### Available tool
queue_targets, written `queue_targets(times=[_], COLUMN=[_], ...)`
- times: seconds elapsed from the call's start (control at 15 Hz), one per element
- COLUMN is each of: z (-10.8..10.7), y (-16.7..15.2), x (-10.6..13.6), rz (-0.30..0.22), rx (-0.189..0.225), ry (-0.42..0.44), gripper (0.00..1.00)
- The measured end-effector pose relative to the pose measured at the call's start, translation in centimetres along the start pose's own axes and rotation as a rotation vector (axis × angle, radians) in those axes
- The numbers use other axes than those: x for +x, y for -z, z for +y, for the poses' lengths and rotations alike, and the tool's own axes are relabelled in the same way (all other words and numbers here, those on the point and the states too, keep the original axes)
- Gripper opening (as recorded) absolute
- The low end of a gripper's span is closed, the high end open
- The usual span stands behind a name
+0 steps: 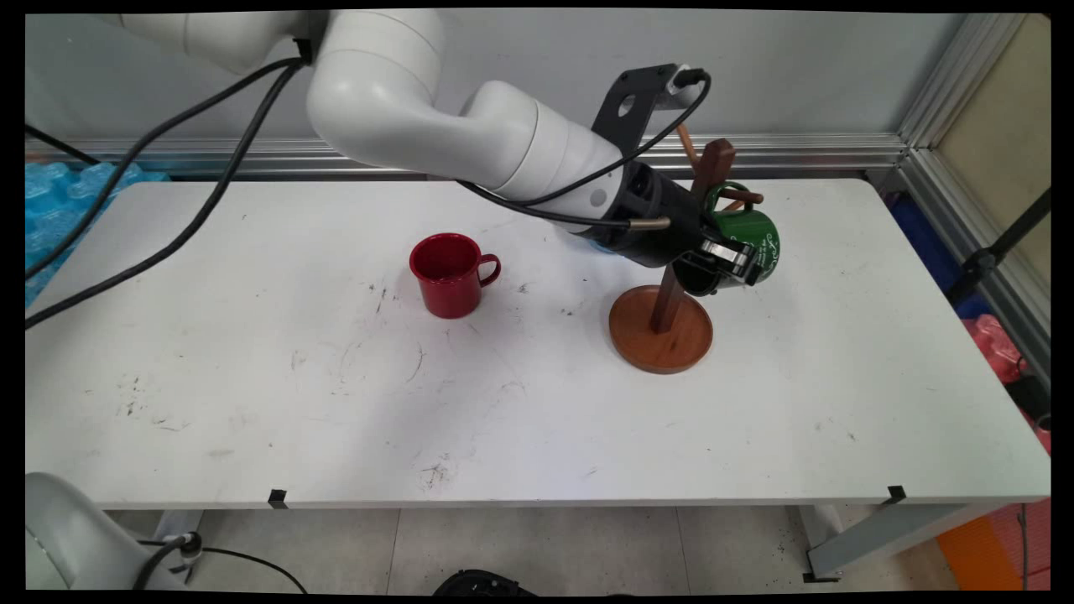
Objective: Place the picked object on the table
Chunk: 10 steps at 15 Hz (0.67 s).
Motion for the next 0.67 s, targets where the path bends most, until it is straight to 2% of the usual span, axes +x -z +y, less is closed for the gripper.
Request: queue_targets(times=[0.67], z=[1.2], y=[2.7], x=[0.1], rz=[0.017], rx=[-0.036], ry=[-0.042], gripper=[0.0])
